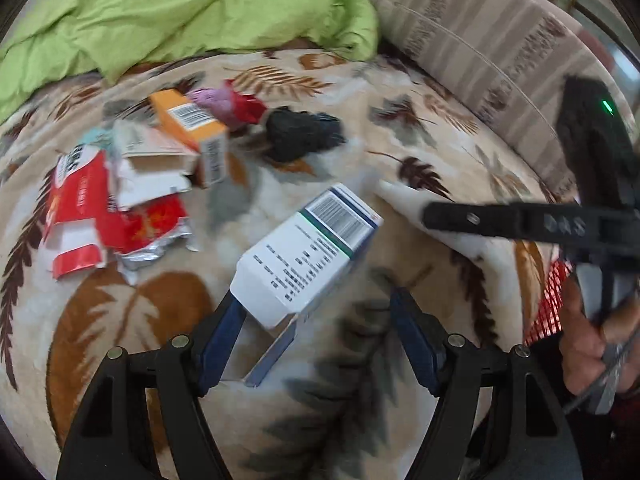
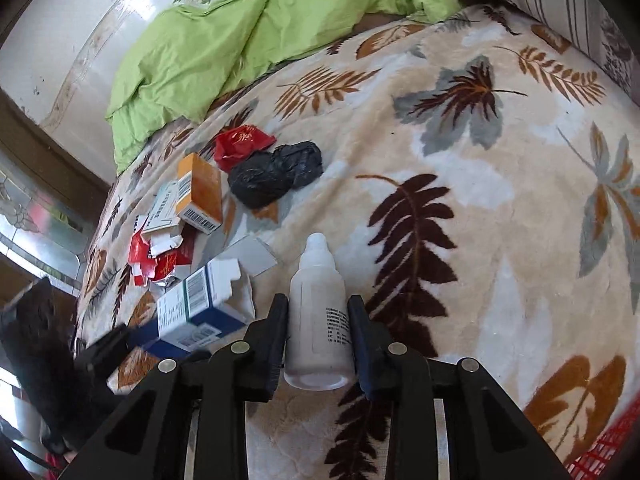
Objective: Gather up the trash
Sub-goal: 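Grasp the white medicine box with the left tool while the right tool holds the dropper bottle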
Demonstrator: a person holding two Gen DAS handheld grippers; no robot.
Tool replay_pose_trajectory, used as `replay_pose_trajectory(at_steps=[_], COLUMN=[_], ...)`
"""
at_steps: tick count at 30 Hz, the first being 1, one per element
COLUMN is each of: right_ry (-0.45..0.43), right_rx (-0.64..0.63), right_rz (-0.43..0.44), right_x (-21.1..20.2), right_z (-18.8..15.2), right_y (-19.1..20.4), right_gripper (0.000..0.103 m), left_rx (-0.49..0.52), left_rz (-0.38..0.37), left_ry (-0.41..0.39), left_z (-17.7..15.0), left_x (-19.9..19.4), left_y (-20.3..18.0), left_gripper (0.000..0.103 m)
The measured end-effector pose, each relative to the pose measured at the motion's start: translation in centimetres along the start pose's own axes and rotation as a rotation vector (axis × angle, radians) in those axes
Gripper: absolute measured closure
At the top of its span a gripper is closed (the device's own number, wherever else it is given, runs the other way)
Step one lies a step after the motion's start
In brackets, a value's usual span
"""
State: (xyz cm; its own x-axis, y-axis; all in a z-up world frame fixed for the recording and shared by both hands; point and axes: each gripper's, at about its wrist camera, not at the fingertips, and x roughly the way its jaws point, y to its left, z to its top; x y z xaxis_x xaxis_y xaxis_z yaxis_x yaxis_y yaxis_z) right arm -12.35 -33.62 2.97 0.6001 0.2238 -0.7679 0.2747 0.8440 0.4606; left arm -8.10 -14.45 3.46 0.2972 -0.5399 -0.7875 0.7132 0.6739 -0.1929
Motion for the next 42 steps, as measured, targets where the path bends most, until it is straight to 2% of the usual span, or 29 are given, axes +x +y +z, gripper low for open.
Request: replay_pose_trajectory(at_steps=[3,8,14,23,25,29,31,33,38,40,42], right_ry=[-0.017,-0.019,-0.008,0.013,0.025,0.036,0.038,0.052,0.051,0.047,0.044], right_rx=[0.007,0.025,0.048,0.019,0.012,0.002,0.003,0.004,-0.023,-0.038,-0.060], right_rz=[-0.010,-0.027,-0.017,-0.027,-0.028,-0.034,-0.035,-0.030,-0.062,-0.078,-0.093], right_x=[-0.5,-0.9,-0.9,-0.4,-0.2,-0.1,0.0,0.2,0.4,0.5,0.5], right_z=[0.1,0.2,0.3,0.2,0.2,0.1,0.1,0.1,-0.1,-0.2,-0.2], right_y=[-0.4,-1.3,-2.1,-1.6,-1.5,-1.4,-1.3,-1.3,-0.7,-0.3,0.0], right_gripper=[0.071,0.071,0.071,0.071,0.071,0.071,0.071,0.071,0.070,0.070,0.070], left_rx=[0.025,0.052,0.068,0.097,0.091,0.059,0.014,-0.040,-0.097,-0.118,-0.116], left_rz=[-0.017,0.076,0.083,0.130,0.145,0.170,0.193,0.200,0.228,0.240,0.251], left_ry=[-0.008,-0.067,-0.075,0.009,0.031,0.022,0.023,0.028,0.043,0.031,0.022], left_z=[-0.3,0.4,1.4,3.0,2.9,2.4,2.1,1.6,1.1,1.4,1.6], left_x=[-0.5,-1.8,-2.1,2.5,3.3,3.2,2.7,2.1,2.2,2.5,2.8], left_y=[-1.3,-0.8,-0.2,-0.8,-1.1,-1.5,-1.3,-1.0,-0.3,0.2,0.3], left_gripper=[0.030,0.030,0.030,0.030,0.046,0.053,0.064,0.070,0.068,0.063,0.063])
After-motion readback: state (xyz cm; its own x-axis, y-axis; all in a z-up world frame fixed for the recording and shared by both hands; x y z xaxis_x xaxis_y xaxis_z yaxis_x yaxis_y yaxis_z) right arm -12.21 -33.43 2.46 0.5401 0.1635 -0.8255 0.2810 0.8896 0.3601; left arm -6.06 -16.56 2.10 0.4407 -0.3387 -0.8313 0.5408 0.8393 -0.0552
